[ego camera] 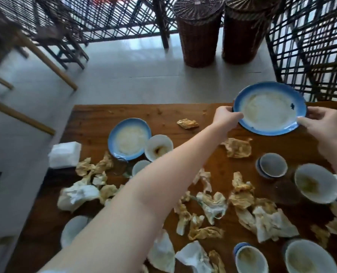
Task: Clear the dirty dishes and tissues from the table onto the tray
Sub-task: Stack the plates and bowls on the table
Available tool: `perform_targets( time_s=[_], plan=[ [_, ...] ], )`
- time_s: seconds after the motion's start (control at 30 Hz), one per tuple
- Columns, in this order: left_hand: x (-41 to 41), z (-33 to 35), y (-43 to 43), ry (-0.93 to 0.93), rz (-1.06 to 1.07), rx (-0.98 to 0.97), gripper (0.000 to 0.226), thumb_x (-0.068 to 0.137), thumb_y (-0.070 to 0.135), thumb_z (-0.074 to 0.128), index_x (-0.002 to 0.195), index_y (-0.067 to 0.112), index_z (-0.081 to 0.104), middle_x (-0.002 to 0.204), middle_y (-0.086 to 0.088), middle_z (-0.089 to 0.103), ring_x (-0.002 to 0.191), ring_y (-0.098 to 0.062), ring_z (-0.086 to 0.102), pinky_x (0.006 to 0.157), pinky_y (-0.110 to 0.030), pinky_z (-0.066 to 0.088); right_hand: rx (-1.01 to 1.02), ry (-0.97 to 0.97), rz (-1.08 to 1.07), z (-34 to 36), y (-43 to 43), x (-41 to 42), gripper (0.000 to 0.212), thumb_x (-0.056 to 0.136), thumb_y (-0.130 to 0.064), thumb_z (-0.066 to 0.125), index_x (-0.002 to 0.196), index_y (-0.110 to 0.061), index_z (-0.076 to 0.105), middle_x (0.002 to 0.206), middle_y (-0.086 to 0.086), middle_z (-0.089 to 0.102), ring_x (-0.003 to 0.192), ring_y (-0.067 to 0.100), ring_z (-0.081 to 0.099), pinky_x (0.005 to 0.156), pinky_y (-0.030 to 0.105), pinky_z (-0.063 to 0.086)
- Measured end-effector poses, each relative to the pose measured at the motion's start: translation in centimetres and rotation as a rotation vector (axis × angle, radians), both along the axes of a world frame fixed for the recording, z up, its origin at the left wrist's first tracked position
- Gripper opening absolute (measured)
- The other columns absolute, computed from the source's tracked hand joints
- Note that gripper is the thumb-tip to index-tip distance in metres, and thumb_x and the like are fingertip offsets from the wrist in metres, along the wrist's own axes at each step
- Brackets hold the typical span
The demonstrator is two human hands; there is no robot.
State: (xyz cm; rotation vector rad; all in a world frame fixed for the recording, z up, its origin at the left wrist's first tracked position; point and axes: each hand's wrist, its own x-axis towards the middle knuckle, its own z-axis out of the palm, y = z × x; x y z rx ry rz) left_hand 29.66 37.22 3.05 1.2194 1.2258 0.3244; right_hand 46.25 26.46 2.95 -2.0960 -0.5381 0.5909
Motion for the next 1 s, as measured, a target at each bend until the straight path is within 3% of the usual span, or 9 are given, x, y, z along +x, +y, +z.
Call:
perform_targets(
  time_s=[0.13, 0.23, 0.3, 0.43, 0.5, 0.63, 0.7, 0.77, 1.0],
  plan=[
    [-8.1, 2.6, 2.7, 0.038, 0.087, 0.031, 0.029, 0.090, 0.007, 0.057, 0.118, 0.002, 0.059, 0.093, -0.007, 0.060, 0.081, -0.019, 0.060, 0.065, -0.026, 0.053, 0.053, 0.046, 0.145, 2.1, 3.8, -6.5, 0.043, 0.084, -0.005, 0.067, 0.125, -0.003, 0.055, 0.113, 0.013, 0.060, 0.097, 0.021, 0.056, 0.078, 0.026, 0.048],
    [-15.1, 3.9, 4.7, 0.073, 0.160, 0.102, 0.022, 0.087, 0.003, 0.055, 0.107, -0.001, 0.064, 0.088, -0.011, 0.059, 0.079, -0.023, 0.056, 0.073, -0.032, 0.050, 0.085, 0.047, 0.260, 3.0, 6.7, -12.7, 0.039, 0.083, -0.007, 0.070, 0.120, -0.003, 0.059, 0.108, 0.013, 0.063, 0.093, 0.020, 0.058, 0.078, 0.027, 0.049],
    [-19.9, 4.7, 6.1, 0.100, 0.208, 0.123, 0.016, 0.087, 0.002, 0.054, 0.099, 0.003, 0.064, 0.088, -0.013, 0.057, 0.078, -0.023, 0.054, 0.067, -0.029, 0.049, 0.088, 0.045, 0.319, 3.2, 8.6, -17.4, 0.037, 0.082, -0.009, 0.071, 0.117, -0.005, 0.061, 0.103, 0.009, 0.065, 0.089, 0.018, 0.060, 0.075, 0.027, 0.051],
    [-29.1, 4.5, 8.6, 0.236, 0.234, 0.125, 0.014, 0.088, 0.007, 0.056, 0.099, 0.012, 0.064, 0.086, -0.009, 0.059, 0.069, -0.020, 0.056, 0.057, -0.023, 0.041, 0.067, 0.070, 0.433, 2.2, 12.2, -26.3, 0.030, 0.080, -0.007, 0.072, 0.109, -0.003, 0.065, 0.101, 0.012, 0.068, 0.088, 0.023, 0.065, 0.083, 0.041, 0.055],
    [-33.0, 3.9, 9.4, 0.277, 0.243, 0.128, 0.007, 0.087, 0.007, 0.056, 0.086, 0.012, 0.061, 0.083, -0.010, 0.056, 0.072, -0.022, 0.053, 0.062, -0.026, 0.039, 0.031, 0.044, 0.476, 1.3, 13.6, -30.1, 0.028, 0.079, -0.006, 0.071, 0.106, -0.002, 0.066, 0.103, 0.013, 0.068, 0.085, 0.020, 0.061, 0.079, 0.037, 0.053],
    [-38.8, 1.0, 10.5, 0.377, 0.272, 0.102, 0.030, 0.090, 0.012, 0.057, 0.064, 0.021, 0.045, 0.072, 0.001, 0.048, 0.068, -0.013, 0.048, 0.062, -0.027, 0.041, -0.083, -0.049, 0.517, -1.8, 15.2, -35.7, 0.043, 0.082, -0.019, 0.072, 0.121, -0.005, 0.061, 0.117, 0.008, 0.060, 0.095, 0.016, 0.054, 0.070, 0.020, 0.042],
    [-40.3, -0.9, 11.3, 0.396, 0.283, 0.086, 0.032, 0.090, 0.013, 0.057, 0.063, 0.023, 0.043, 0.069, 0.004, 0.045, 0.063, -0.008, 0.045, 0.057, -0.024, 0.038, -0.164, -0.124, 0.506, -3.2, 15.7, -37.5, 0.045, 0.081, -0.024, 0.074, 0.121, -0.006, 0.061, 0.123, 0.011, 0.056, 0.104, 0.020, 0.054, 0.077, 0.022, 0.049],
    [-40.8, -2.6, 11.8, 0.398, 0.256, 0.072, 0.031, 0.091, 0.013, 0.057, 0.064, 0.022, 0.046, 0.070, 0.005, 0.047, 0.063, -0.006, 0.044, 0.057, -0.021, 0.038, -0.247, -0.219, 0.485, -4.3, 16.0, -38.3, 0.044, 0.081, -0.028, 0.074, 0.119, -0.007, 0.062, 0.125, 0.012, 0.052, 0.110, 0.025, 0.051, 0.093, 0.037, 0.048],
    [-40.1, -6.3, 12.2, 0.340, 0.106, 0.029, 0.010, 0.089, 0.013, 0.060, 0.080, 0.017, 0.061, 0.082, 0.000, 0.059, 0.067, -0.007, 0.052, 0.057, -0.022, 0.042, -0.482, -0.451, 0.463, -6.1, 16.2, -37.4, 0.034, 0.082, -0.029, 0.071, 0.110, -0.010, 0.066, 0.123, 0.012, 0.052, 0.118, 0.029, 0.046, 0.113, 0.047, 0.015]
  ],
)
